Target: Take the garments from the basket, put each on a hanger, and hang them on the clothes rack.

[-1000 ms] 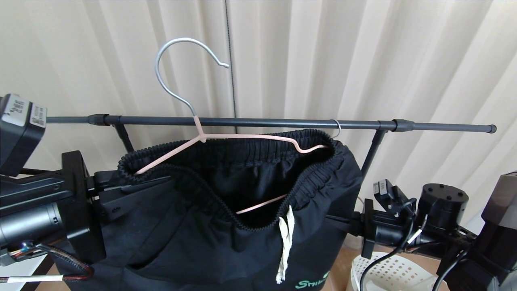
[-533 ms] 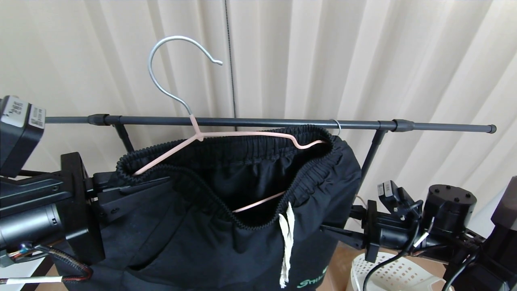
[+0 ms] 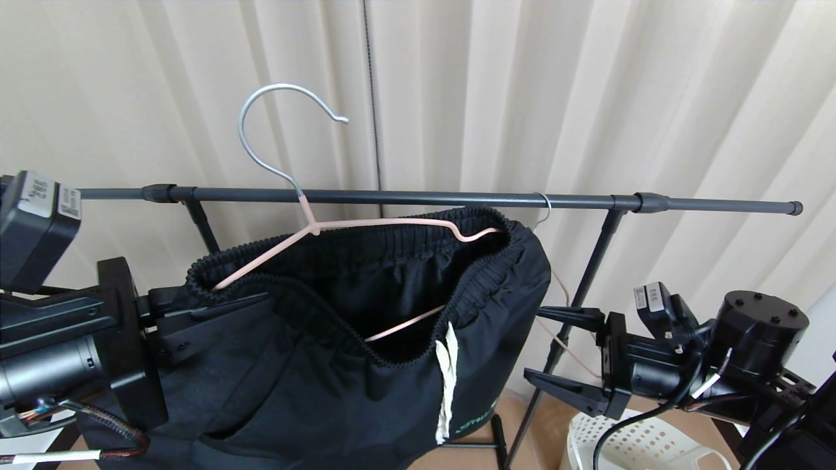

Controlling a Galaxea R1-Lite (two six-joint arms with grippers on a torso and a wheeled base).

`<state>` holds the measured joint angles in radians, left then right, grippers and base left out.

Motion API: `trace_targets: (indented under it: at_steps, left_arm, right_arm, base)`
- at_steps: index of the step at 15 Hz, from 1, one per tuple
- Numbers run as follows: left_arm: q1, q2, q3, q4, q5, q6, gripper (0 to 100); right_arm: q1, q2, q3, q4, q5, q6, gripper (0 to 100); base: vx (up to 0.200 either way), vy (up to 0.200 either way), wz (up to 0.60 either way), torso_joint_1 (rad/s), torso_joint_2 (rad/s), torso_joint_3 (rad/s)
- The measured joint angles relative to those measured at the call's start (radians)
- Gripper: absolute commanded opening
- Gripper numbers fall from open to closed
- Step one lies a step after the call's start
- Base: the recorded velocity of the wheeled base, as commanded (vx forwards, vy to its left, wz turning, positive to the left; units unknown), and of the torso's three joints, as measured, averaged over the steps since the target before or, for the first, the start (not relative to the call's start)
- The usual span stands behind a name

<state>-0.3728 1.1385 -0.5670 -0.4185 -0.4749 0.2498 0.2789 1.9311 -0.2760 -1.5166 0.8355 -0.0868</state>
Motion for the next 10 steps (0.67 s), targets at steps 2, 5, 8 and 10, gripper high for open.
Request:
trace_targets:
  at_steps: [2,5,8,10]
  left_arm:
    - [0.013,0.001,0.015,0.000,0.001,0.000,0]
    - [0.035,0.004,0.035,0.000,0.001,0.000,0]
    - [0.079,0.009,0.063,0.000,0.003,0.000,0]
    - [0.114,0.021,0.079,0.000,0.004,-0.001,0]
  right_arm:
    - [0.000,-0.020,0.000,0.003,0.000,0.001,100]
    - [0.000,-0.045,0.000,0.006,0.000,0.002,100]
    - [0.000,-0.059,0.000,0.006,0.000,0.003,100]
    - [0.000,-0.063,0.000,0.006,0.000,0.003,100]
  base:
    - [0.000,0.000,0.00,0.000,0.00,0.000]
    - [0.000,0.000,0.00,0.000,0.00,0.000]
    - [0.000,0.000,0.00,0.000,0.00,0.000]
    - [0.000,0.000,0.00,0.000,0.00,0.000]
